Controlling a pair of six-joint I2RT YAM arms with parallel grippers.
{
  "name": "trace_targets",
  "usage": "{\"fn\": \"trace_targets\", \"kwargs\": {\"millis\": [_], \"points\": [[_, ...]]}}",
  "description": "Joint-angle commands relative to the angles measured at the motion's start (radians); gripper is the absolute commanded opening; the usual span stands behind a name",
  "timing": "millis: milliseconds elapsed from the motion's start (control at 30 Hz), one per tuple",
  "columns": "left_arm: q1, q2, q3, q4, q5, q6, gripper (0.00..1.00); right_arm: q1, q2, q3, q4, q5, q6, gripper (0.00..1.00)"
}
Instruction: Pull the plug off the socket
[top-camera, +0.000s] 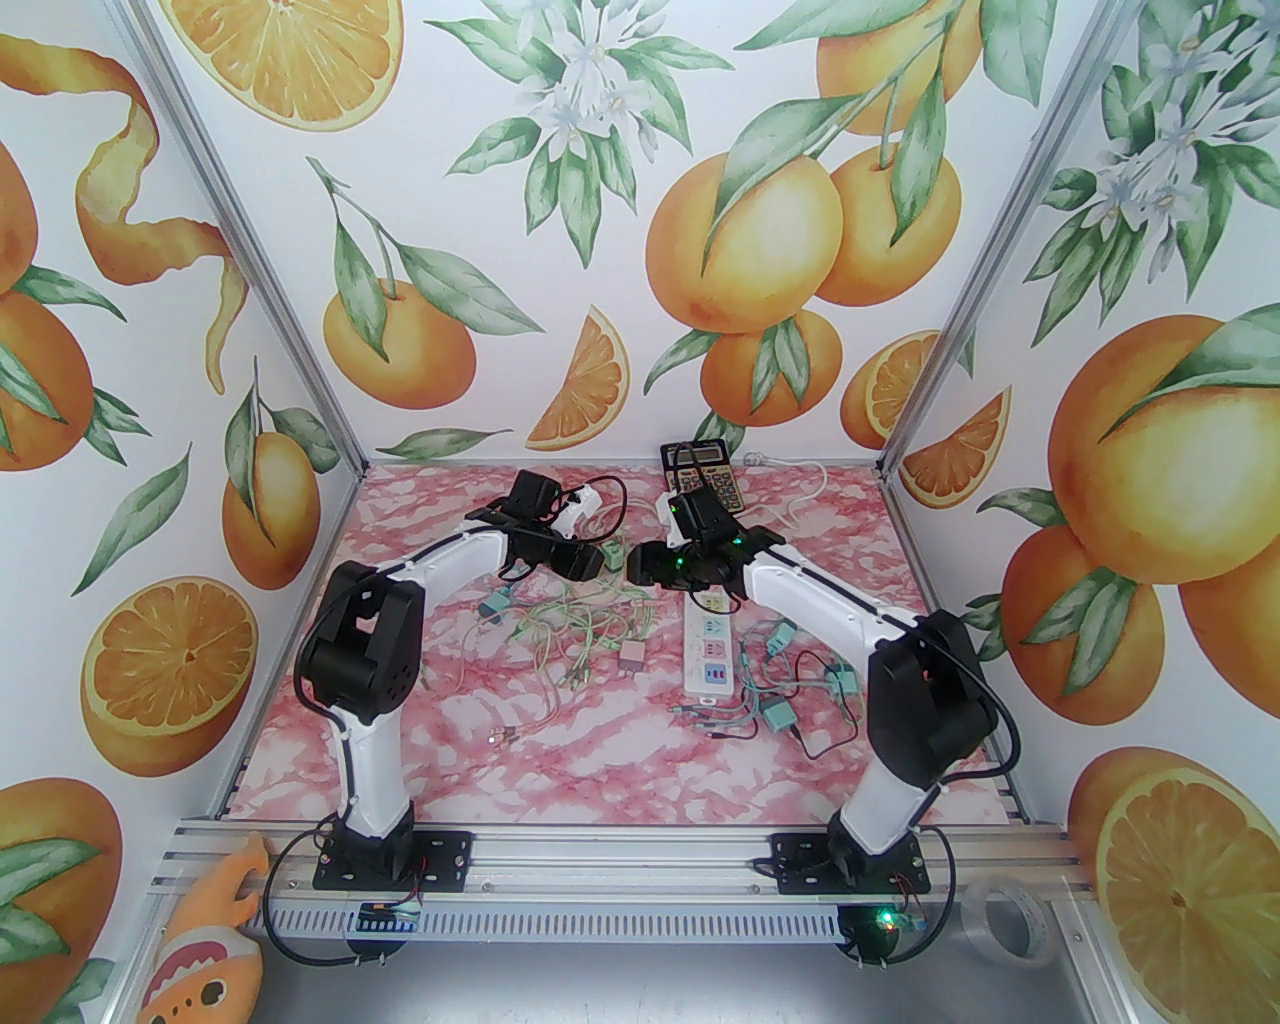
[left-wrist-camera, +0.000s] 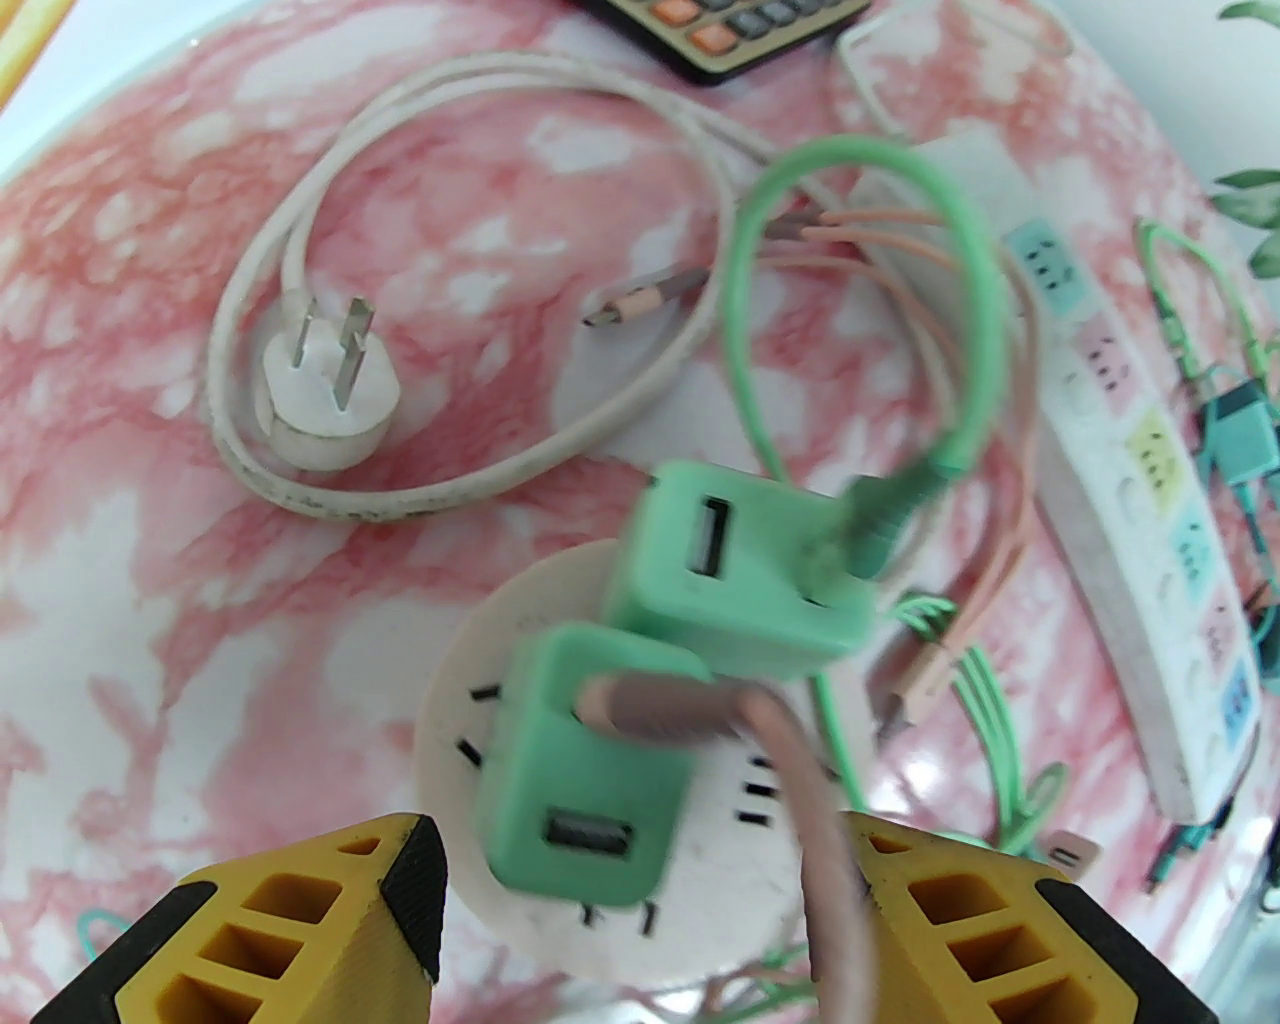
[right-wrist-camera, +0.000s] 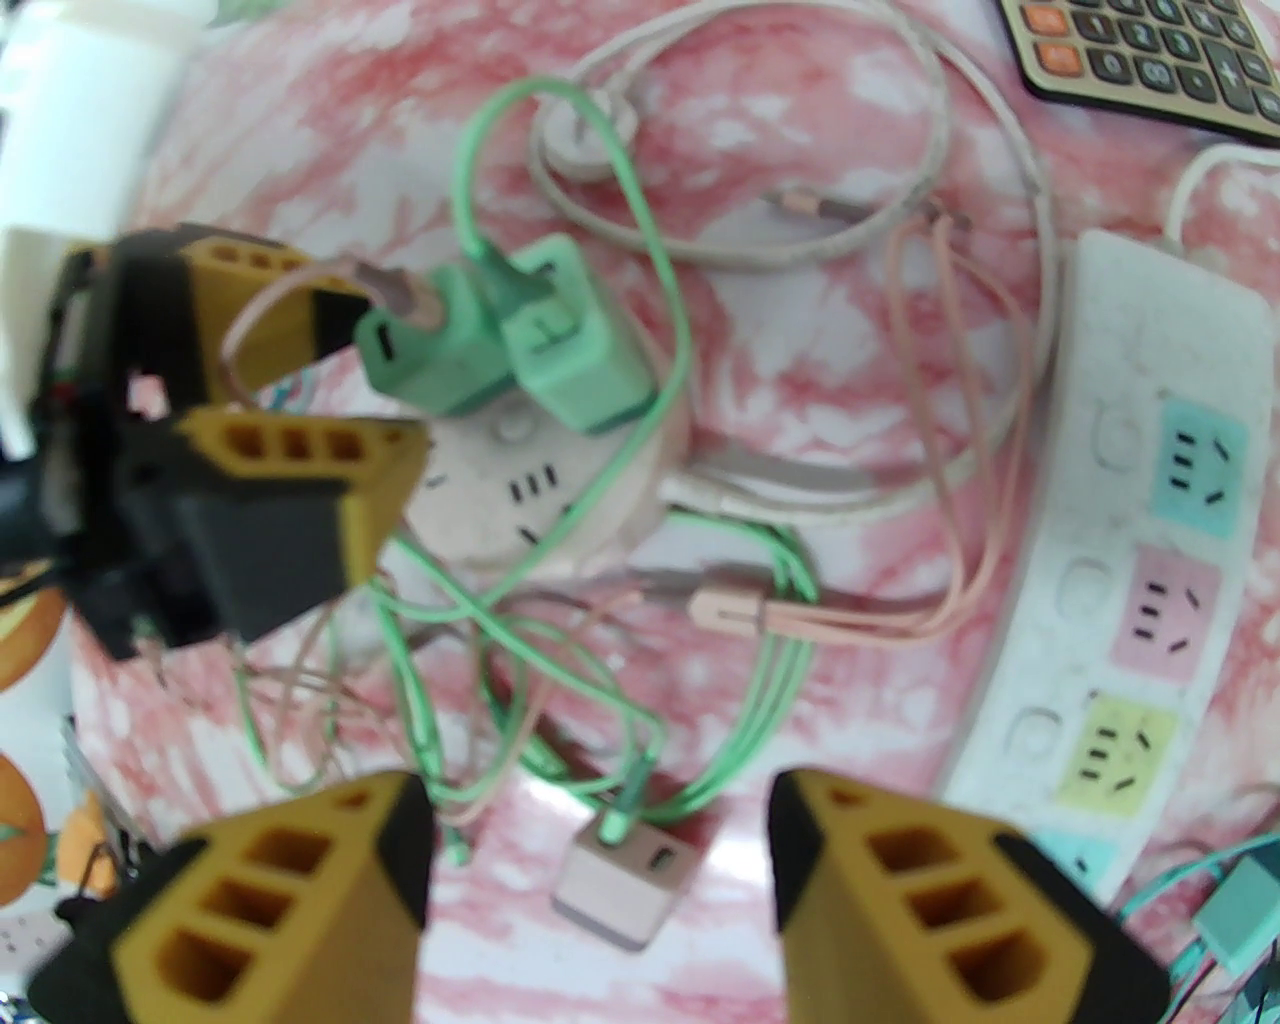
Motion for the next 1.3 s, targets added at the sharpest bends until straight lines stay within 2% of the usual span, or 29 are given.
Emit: {"fn": "trace_targets", "kwargs": {"millis": [0,133,267,500,600,700,967,1267], "points": [[-0.007,0.032,0.053,-0.011,-0.017,0.039,0.63,-0.003,0.034,0.047,0.023,-0.024,0.016,0.60],[-0.007,0.068,0.084,-0.008,0.000,0.052,0.61,-0.003,0.057,0.066,0.022,-0.029,0.020,0.60],[-0.007,0.098,0.104,-0.015,0.023,0.058,0.46,-0.014,0.094,0.083,0.049,-0.046,0.043,0.59],[-0.012,0.073,0.056,0.039,-0.022,0.004,0.31,-0.023,0.226,0.140,0.108,-0.099,0.098,0.56],[-0.012,0.070,0.052,0.047,-0.084,-0.025,0.30,-0.023,0.287,0.175,0.136,-0.123,0.125,0.55],[-0.012,0.078,0.053,0.052,-0.093,-0.026,0.31,-0.026,0.353,0.231,0.139,-0.133,0.149,0.54],[-0.011,0.077,0.058,0.047,-0.085,-0.028,0.31,-0.031,0.466,0.298,0.094,-0.121,0.213,0.52],[-0.015,0.089,0.068,0.038,-0.053,-0.042,0.32,-0.024,0.510,0.298,0.072,-0.122,0.241,0.52]]}}
